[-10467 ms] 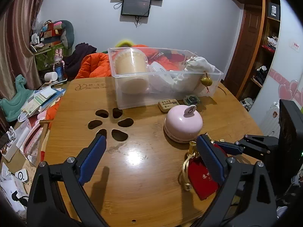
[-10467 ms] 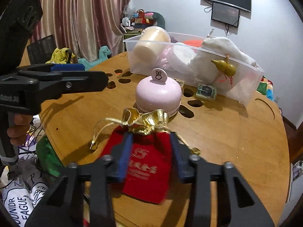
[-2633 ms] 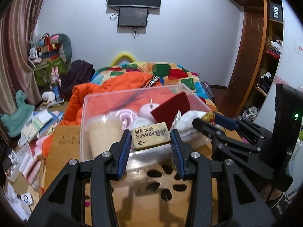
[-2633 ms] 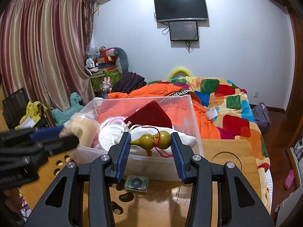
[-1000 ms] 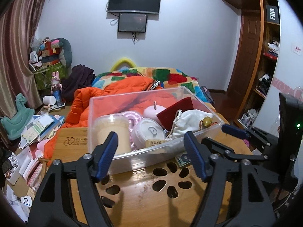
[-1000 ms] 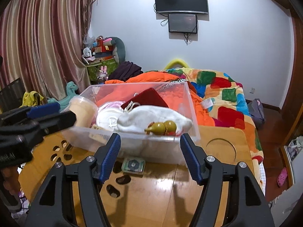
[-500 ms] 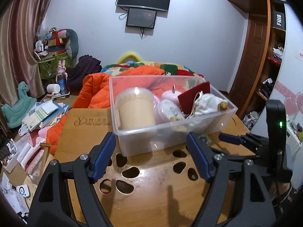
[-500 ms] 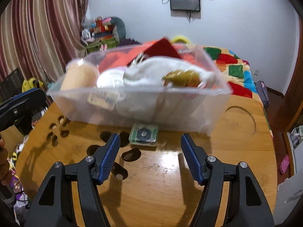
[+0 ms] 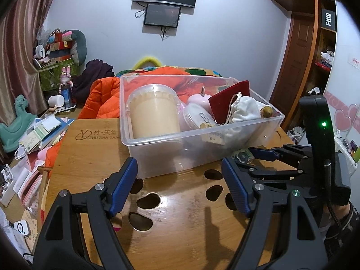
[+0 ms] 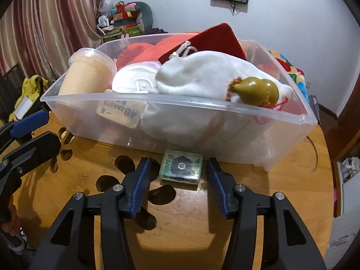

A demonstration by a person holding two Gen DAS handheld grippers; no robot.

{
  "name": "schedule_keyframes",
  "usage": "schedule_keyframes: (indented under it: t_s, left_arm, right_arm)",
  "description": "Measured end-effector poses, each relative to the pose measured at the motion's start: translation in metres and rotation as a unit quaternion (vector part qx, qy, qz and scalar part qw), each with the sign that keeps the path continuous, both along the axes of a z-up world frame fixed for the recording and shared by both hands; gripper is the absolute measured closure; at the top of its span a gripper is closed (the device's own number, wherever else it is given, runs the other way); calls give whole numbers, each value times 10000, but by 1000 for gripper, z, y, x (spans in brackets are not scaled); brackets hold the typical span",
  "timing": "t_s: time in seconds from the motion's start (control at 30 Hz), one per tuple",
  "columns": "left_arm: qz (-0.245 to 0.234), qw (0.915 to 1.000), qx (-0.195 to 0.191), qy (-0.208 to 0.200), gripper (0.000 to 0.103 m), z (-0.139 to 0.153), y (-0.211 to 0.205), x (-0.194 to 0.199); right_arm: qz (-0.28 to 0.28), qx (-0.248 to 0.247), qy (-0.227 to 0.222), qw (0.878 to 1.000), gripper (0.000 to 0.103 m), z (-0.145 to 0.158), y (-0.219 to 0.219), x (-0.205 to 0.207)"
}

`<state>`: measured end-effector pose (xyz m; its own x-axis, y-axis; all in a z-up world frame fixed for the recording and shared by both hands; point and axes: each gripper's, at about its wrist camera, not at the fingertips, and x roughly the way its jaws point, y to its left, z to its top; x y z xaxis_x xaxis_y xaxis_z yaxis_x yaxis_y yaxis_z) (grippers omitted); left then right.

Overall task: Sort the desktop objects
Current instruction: 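Move the right tool down to the green square packet and grasp it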

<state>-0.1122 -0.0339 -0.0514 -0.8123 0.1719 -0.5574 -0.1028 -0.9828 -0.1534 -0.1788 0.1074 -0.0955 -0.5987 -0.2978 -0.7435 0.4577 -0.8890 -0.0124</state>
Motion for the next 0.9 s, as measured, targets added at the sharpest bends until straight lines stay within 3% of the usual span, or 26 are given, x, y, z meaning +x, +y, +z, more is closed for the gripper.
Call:
schedule_keyframes:
  t_s: [0.13,0.57,0.9]
  left_arm:
    - [10,10000,-20,-47,26,-2,3,-2]
    - [176,9998,-81,6,26,6,3,9]
    - [161,9993,-164,285,26,26,8,17]
  right_arm:
    - [79,25,28,10000,71,0,-1,3]
    - [424,-152,189,9988,72,12,-1,30]
    - [449,-486,656,9956,72,49,14,54]
